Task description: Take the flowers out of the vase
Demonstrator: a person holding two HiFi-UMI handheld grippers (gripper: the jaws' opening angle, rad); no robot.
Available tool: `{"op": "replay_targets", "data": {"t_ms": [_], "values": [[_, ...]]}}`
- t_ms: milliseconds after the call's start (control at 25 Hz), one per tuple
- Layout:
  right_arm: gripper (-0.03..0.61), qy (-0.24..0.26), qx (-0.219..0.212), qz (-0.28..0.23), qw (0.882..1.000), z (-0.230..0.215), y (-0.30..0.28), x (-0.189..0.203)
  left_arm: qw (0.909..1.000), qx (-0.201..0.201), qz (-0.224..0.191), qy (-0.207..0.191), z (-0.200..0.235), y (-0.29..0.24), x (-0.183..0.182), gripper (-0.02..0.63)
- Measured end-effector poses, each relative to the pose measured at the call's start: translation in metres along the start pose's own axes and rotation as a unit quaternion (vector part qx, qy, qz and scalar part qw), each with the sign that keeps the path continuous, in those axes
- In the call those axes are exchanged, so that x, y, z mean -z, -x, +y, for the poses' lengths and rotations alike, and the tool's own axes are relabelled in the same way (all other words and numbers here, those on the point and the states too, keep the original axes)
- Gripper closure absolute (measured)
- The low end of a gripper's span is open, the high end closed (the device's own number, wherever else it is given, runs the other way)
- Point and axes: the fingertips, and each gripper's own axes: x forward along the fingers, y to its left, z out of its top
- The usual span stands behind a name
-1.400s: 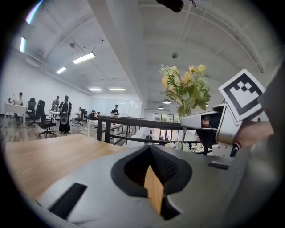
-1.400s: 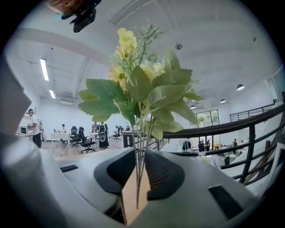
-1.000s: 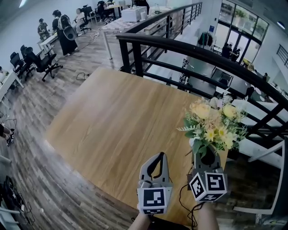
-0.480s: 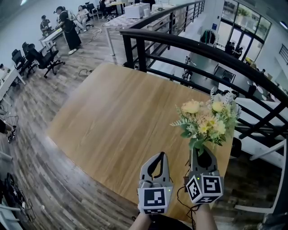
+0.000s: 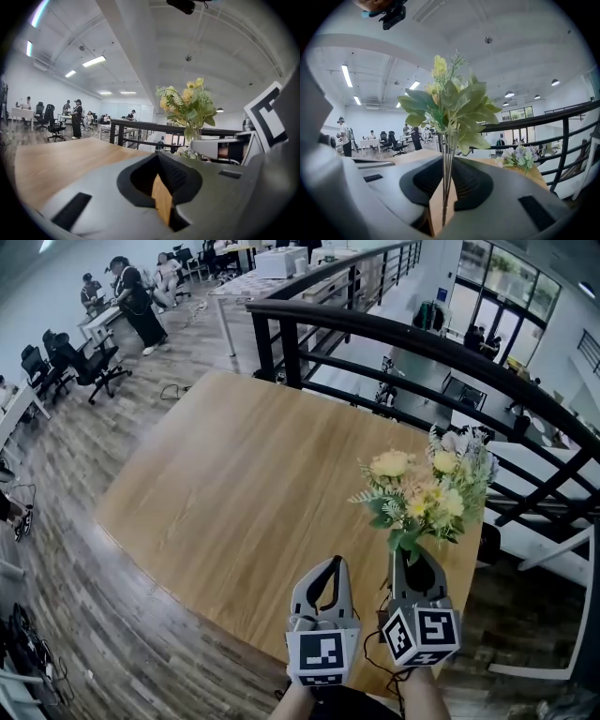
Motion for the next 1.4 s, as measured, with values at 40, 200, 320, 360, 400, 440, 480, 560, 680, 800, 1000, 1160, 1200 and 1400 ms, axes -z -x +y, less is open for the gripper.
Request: {"op": "replay_targets", "data": {"t_ms": [40, 200, 320, 360, 400, 440, 480, 560, 680, 800, 1000, 1160, 1200, 1400], "values": [[0.499, 0.0, -0.001, -0.001, 1.0, 0.001, 0.001, 0.0, 1.0, 0.0, -0.001, 0.0, 0.0, 0.001, 0.0, 0.586], [0.5, 0.001, -0.003, -0.001, 1.0, 0.004, 0.007, 0.001, 1.0, -0.001, -0.004, -0.001, -0.002, 0.007, 0.0, 0.584], [0.502, 0.001, -0.006, -0.001, 1.0, 0.005, 0.008, -0.002, 1.0, -0.003, -0.004, -0.002, -0.004, 0.008, -0.004, 0.585], [0.502, 0.001, -0.006, -0.001, 1.0, 0.006, 0.008, -0.002, 1.0, -0.003, -0.004, -0.002, -0.004, 0.008, -0.004, 0.585], [0.503, 0.001, -0.007, -0.002, 1.0, 0.006, 0.009, -0.002, 1.0, -0.004, -0.005, -0.003, -0.004, 0.008, -0.004, 0.584], [0.503, 0.001, -0.008, -0.002, 1.0, 0.006, 0.009, -0.002, 1.0, -0.004, -0.005, -0.003, -0.004, 0.008, -0.004, 0.584], [0.503, 0.001, -0.008, -0.003, 1.0, 0.007, 0.009, -0.002, 1.0, -0.004, -0.005, -0.003, -0.005, 0.008, -0.004, 0.584], [0.503, 0.002, -0.009, -0.005, 1.0, 0.008, 0.01, -0.003, 1.0, -0.004, -0.007, -0.005, -0.005, 0.009, -0.005, 0.586], [0.503, 0.002, -0.01, -0.006, 1.0, 0.008, 0.012, -0.004, 0.9999, -0.003, -0.008, -0.007, -0.006, 0.01, -0.008, 0.584], [0.503, 0.001, -0.009, -0.007, 1.0, 0.009, 0.012, -0.005, 0.9999, -0.002, -0.009, -0.008, -0.006, 0.009, -0.009, 0.584], [0.503, -0.001, -0.007, -0.008, 1.0, 0.009, 0.015, -0.006, 0.9999, 0.0, -0.013, -0.007, -0.008, 0.009, -0.011, 0.584], [0.503, -0.002, -0.006, -0.009, 1.0, 0.004, 0.017, -0.006, 0.9999, 0.002, -0.013, -0.008, -0.014, 0.008, -0.01, 0.584], [0.503, -0.003, -0.006, -0.01, 1.0, 0.004, 0.017, -0.006, 0.9999, 0.002, -0.013, -0.008, -0.013, 0.008, -0.01, 0.584], [0.503, -0.006, -0.005, -0.012, 1.0, 0.008, 0.015, -0.007, 0.9999, 0.002, -0.013, -0.007, -0.008, 0.008, -0.01, 0.584]]}}
